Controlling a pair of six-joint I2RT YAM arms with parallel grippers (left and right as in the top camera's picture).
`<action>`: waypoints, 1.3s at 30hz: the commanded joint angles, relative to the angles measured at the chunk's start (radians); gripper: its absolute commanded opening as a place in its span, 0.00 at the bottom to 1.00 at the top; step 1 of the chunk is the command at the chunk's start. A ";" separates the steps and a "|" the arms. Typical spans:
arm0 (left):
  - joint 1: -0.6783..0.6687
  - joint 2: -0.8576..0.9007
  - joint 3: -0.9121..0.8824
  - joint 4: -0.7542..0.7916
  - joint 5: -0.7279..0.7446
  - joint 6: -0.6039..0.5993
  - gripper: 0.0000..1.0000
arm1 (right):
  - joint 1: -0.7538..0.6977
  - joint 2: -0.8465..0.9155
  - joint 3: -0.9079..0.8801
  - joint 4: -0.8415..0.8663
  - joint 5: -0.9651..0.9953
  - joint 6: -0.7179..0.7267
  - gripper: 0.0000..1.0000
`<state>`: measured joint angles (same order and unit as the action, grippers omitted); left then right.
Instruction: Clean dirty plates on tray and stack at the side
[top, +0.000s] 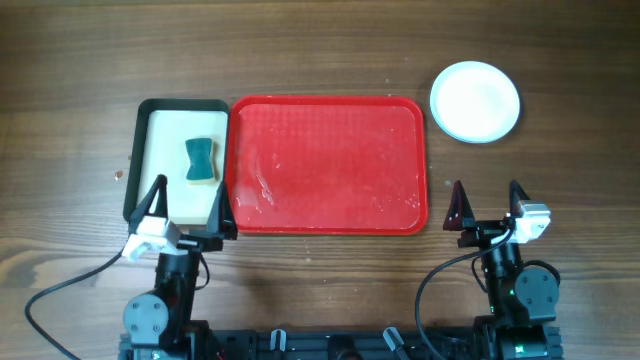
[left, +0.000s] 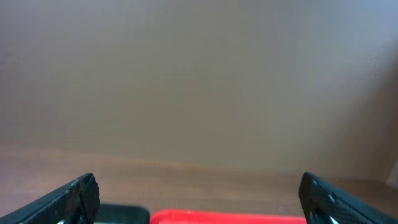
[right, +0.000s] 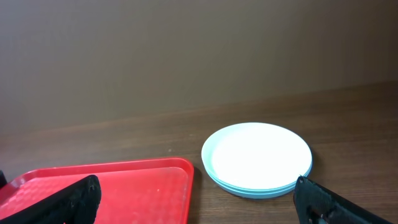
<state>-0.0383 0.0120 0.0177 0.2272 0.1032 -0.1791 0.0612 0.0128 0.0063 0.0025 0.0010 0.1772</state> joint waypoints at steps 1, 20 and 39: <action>-0.003 -0.008 -0.012 -0.039 0.008 -0.013 1.00 | 0.003 -0.008 -0.001 0.003 -0.008 -0.017 1.00; 0.043 -0.008 -0.012 -0.298 -0.006 -0.012 1.00 | 0.003 -0.008 -0.001 0.003 -0.008 -0.017 1.00; 0.040 -0.008 -0.012 -0.294 0.031 0.194 1.00 | 0.003 -0.008 -0.001 0.003 -0.008 -0.017 0.99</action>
<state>-0.0032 0.0128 0.0101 -0.0635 0.1116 -0.0154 0.0612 0.0128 0.0063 0.0025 0.0010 0.1768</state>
